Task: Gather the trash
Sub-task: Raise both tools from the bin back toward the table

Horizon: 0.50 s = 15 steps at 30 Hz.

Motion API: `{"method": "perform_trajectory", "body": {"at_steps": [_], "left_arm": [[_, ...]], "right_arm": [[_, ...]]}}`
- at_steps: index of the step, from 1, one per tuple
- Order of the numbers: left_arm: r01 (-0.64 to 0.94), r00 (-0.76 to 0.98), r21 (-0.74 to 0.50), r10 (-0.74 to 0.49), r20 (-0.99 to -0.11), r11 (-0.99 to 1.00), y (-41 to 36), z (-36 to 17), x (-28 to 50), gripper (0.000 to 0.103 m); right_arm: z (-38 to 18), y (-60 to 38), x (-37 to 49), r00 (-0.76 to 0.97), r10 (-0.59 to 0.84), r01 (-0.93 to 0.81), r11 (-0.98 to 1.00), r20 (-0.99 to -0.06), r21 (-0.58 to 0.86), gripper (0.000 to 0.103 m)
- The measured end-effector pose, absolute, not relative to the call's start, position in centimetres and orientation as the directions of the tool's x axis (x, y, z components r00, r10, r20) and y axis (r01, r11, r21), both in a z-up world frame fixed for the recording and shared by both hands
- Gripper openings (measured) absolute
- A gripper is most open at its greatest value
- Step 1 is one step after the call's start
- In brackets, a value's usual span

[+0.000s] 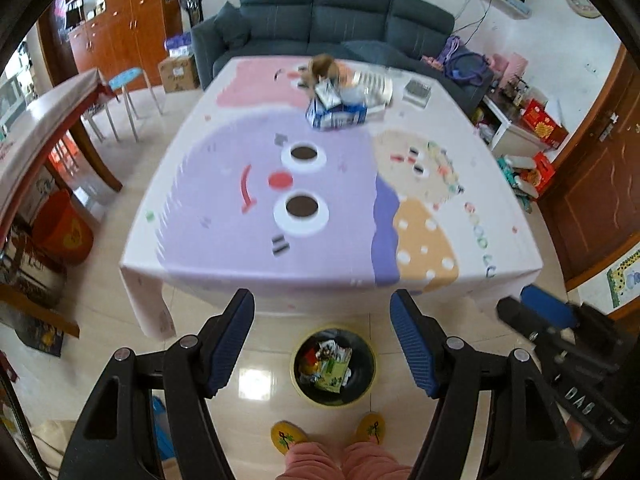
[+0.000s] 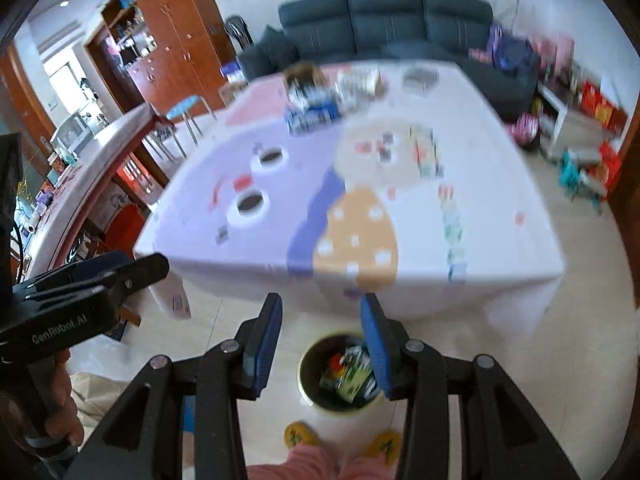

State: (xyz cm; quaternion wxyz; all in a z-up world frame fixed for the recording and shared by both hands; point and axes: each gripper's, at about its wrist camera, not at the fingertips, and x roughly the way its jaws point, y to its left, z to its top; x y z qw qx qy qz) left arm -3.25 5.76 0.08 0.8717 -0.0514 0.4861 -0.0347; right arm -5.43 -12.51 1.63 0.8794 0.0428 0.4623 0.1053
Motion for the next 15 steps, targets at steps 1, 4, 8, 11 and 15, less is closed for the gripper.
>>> {"method": "perform_trajectory", "body": {"at_steps": [1, 4, 8, 11, 15], "left_arm": [[0.020, 0.535, -0.127, -0.118, -0.837, 0.992, 6.0, 1.1, -3.0, 0.069], [0.043, 0.568, -0.120, -0.123, -0.814, 0.992, 6.4, 3.3, -2.2, 0.069], [0.093, 0.608, -0.103, -0.139, -0.782, 0.990, 6.5, 6.2, -0.9, 0.069], [0.126, 0.632, -0.098, -0.156, -0.759, 0.987, 6.5, 8.3, 0.5, 0.069], [0.164, 0.661, -0.117, -0.197, -0.724, 0.980, 6.5, 11.0, 2.7, 0.069]], "right_arm": [[2.8, -12.4, -5.3, 0.575, 0.224, -0.147, 0.974, -0.787, 0.169, 0.041], [5.5, -12.1, -4.9, 0.639, 0.217, -0.151, 0.976, -0.738, 0.156, 0.041], [8.4, -11.9, -4.5, 0.698, 0.171, -0.133, 0.985, -0.695, 0.109, 0.041], [10.0, -12.1, -3.8, 0.717, 0.140, -0.106, 0.990, -0.683, 0.091, 0.041], [11.9, -12.8, -2.3, 0.741, 0.087, -0.063, 0.996, -0.666, 0.059, 0.051]]}}
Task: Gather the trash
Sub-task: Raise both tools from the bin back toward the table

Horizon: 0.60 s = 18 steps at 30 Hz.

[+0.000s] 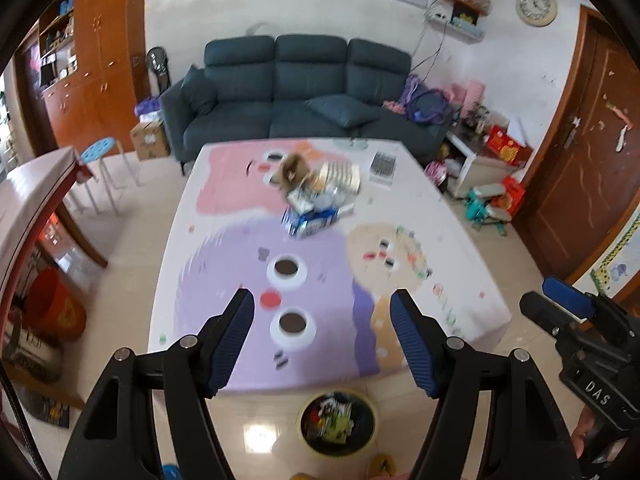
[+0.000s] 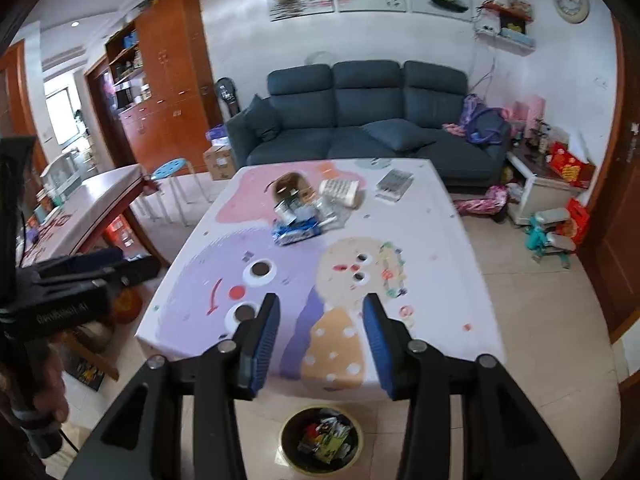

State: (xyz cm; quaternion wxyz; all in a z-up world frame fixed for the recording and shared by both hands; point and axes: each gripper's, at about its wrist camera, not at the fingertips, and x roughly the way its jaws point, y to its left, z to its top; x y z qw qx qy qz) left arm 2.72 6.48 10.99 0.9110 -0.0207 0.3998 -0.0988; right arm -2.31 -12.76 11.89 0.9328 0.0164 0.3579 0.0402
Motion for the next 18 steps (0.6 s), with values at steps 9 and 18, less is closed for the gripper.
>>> {"method": "perform_trajectory", "body": {"at_steps": [9, 18], "left_arm": [[0.155, 0.660, -0.096, -0.175, -0.731, 0.983, 4.0, 13.6, 10.5, 0.081], [0.040, 0.619, -0.116, -0.116, -0.777, 0.992, -0.3, 11.4, 22.5, 0.081]], "right_arm": [[15.0, -15.9, 5.3, 0.761, 0.057, -0.070, 0.998, -0.646, 0.007, 0.061], [12.3, -22.0, 19.9, 0.661, 0.222, -0.192, 0.973, -0.717, 0.125, 0.061]]}}
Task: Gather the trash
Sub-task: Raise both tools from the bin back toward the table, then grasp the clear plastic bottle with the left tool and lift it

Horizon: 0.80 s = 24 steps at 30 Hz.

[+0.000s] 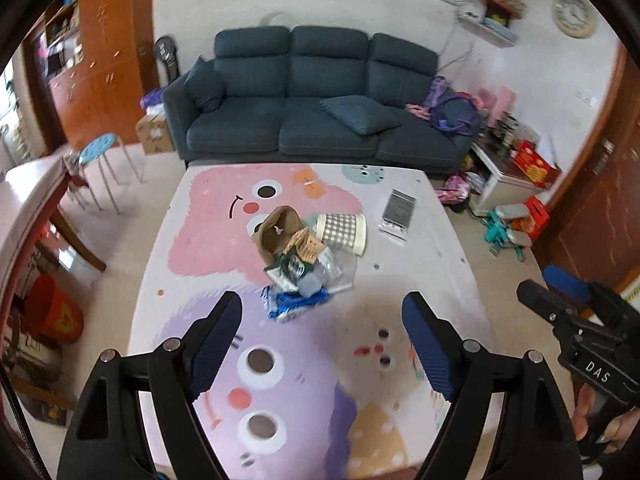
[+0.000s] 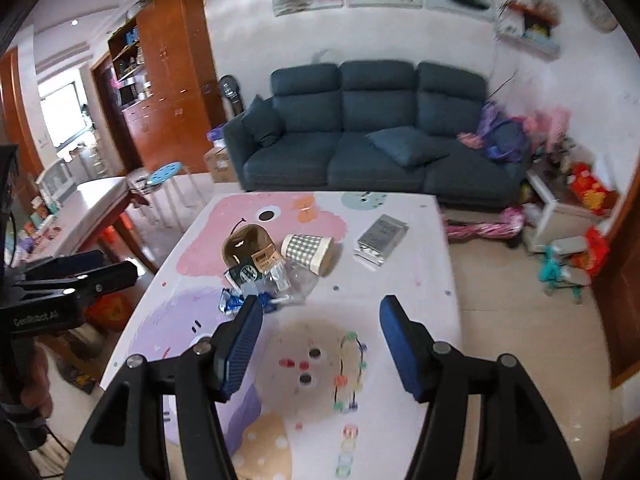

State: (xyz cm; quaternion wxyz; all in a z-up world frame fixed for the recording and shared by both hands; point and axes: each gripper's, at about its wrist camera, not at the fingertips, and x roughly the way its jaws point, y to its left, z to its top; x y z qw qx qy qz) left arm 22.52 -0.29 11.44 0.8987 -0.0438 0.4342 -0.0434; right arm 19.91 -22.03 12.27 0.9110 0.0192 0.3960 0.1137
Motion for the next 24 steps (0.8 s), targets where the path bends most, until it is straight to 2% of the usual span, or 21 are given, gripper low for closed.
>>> {"method": "perform_trajectory", "body": {"at_steps": [9, 12, 15, 24], "left_arm": [[-0.010, 0.464, -0.118, -0.100, -0.880, 0.993, -3.5, 3.0, 32.8, 0.081], [-0.016, 0.420, -0.101, -0.085, -0.903, 0.995, -3.9, 0.2, 35.4, 0.077], [-0.006, 0.368, -0.081, -0.073, -0.927, 0.997, -4.6, -2.3, 37.9, 0.068], [0.003, 0.274, -0.046, -0.045, -0.961, 0.999, -5.5, -6.9, 41.7, 0.066]], "right_arm": [[5.3, -23.4, 31.0, 0.475, 0.357, -0.355, 0.914, -0.804, 0.196, 0.061], [3.0, -23.2, 33.3, 0.433, 0.382, -0.381, 0.898, -0.817, 0.218, 0.061], [1.3, -23.3, 35.6, 0.403, 0.403, -0.387, 0.889, -0.822, 0.246, 0.061], [-1.8, -23.5, 39.4, 0.347, 0.423, -0.400, 0.874, -0.837, 0.276, 0.061]]}}
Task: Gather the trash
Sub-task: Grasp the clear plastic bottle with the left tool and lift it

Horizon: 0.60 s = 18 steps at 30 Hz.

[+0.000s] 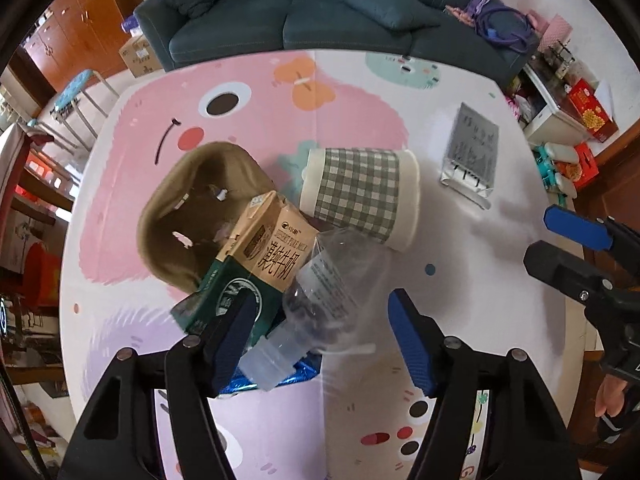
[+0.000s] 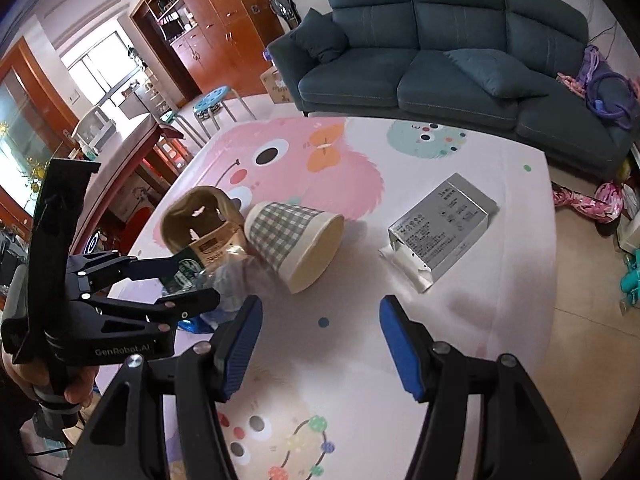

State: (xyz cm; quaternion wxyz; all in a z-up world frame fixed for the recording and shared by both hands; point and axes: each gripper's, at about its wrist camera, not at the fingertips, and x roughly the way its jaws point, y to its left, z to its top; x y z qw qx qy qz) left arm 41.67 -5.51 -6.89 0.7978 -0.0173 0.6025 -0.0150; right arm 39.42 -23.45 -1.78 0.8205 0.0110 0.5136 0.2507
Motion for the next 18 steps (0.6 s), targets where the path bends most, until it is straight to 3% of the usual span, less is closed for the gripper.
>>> {"method": "perform_trajectory", "body": {"at_steps": [4, 11, 18], "left_arm": [[-0.008, 0.240, -0.058, -0.054, -0.969, 0.998, -5.9, -8.1, 42.5, 0.058], [0.022, 0.228, -0.009, -0.014, -0.973, 1.000, -7.6, -8.9, 42.9, 0.058], [0.020, 0.198, -0.122, -0.124, -0.972, 0.992, -8.5, -8.7, 41.6, 0.055]], "right_arm": [[-2.5, -23.4, 40.7, 0.334, 0.425, -0.398, 0.872, -0.841, 0.283, 0.061], [-3.6, -23.6, 41.8, 0.310, 0.420, -0.423, 0.865, -0.853, 0.272, 0.058], [-3.8, -23.9, 42.0, 0.284, 0.437, -0.436, 0.851, -0.853, 0.291, 0.058]]}}
